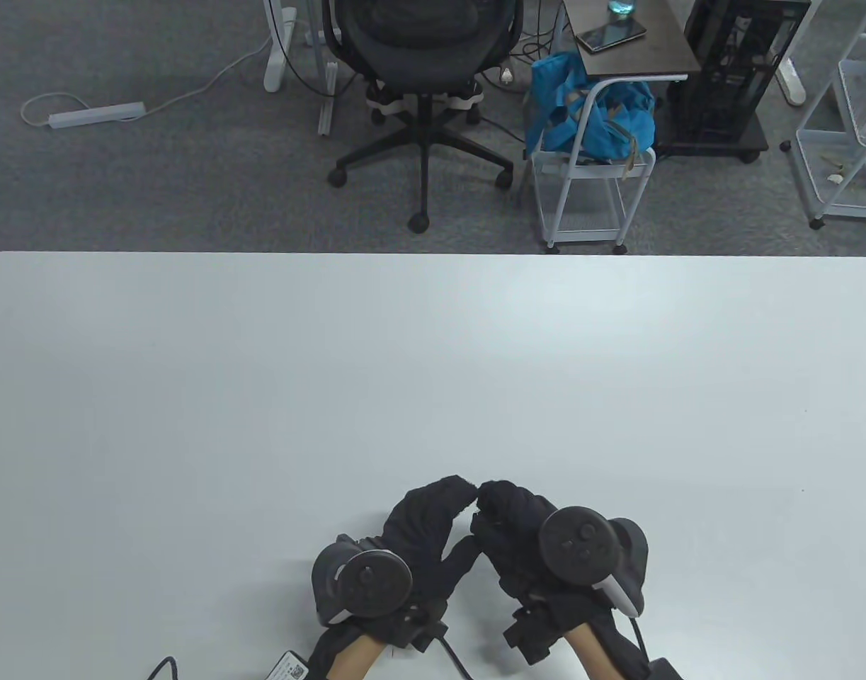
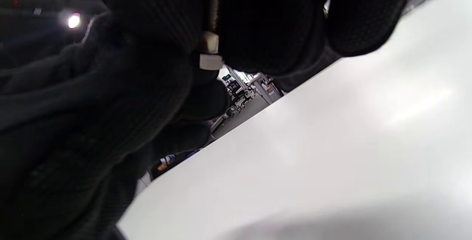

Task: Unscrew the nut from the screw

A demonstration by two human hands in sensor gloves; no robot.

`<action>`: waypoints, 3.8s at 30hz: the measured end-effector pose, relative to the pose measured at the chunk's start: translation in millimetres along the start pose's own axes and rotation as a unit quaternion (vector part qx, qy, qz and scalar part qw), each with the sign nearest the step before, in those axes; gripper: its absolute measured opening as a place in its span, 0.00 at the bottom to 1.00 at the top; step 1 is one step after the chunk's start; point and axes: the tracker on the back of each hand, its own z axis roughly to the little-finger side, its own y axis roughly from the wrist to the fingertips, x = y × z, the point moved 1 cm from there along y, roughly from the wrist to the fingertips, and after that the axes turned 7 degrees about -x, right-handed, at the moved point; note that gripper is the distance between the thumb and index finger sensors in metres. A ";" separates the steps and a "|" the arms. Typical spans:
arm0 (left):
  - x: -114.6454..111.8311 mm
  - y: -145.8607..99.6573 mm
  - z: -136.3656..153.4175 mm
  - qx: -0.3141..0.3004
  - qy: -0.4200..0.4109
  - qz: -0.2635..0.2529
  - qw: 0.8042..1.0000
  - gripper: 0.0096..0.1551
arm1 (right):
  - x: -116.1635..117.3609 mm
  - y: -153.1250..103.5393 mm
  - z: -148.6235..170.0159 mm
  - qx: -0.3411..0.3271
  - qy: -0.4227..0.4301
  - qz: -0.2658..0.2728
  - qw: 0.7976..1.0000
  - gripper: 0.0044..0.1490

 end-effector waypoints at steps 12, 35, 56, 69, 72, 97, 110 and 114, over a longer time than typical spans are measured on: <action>-2.4 -0.8 6.3 0.024 -0.058 -0.008 0.998 0.31 | 19.6 -9.6 46.7 0.039 0.281 0.019 0.959 0.32; -11.3 -13.9 38.0 0.177 -0.337 -0.042 0.924 0.27 | 19.0 -13.1 26.0 -0.064 0.199 0.055 0.976 0.29; -17.5 -15.6 41.1 0.201 -0.372 -0.041 0.905 0.27 | 17.4 -13.2 26.9 -0.060 0.181 0.058 0.980 0.30; -17.8 -15.7 41.1 0.202 -0.373 -0.043 0.904 0.27 | 22.0 -12.6 38.7 -0.017 0.191 0.055 0.980 0.37; -18.1 -15.5 40.2 0.198 -0.369 -0.040 0.907 0.27 | 22.2 -12.4 35.1 -0.026 0.177 0.065 0.982 0.35; -19.4 -16.5 46.4 0.210 -0.374 -0.047 0.902 0.27 | 28.1 -9.9 39.7 -0.014 0.185 0.034 0.982 0.35; -19.8 -17.4 48.6 0.222 -0.388 -0.051 0.893 0.27 | 23.0 -8.9 32.9 -0.060 0.185 0.029 0.981 0.31; -19.7 -17.2 48.6 0.220 -0.385 -0.050 0.895 0.27 | 24.8 -9.9 37.1 -0.046 0.238 0.036 0.969 0.34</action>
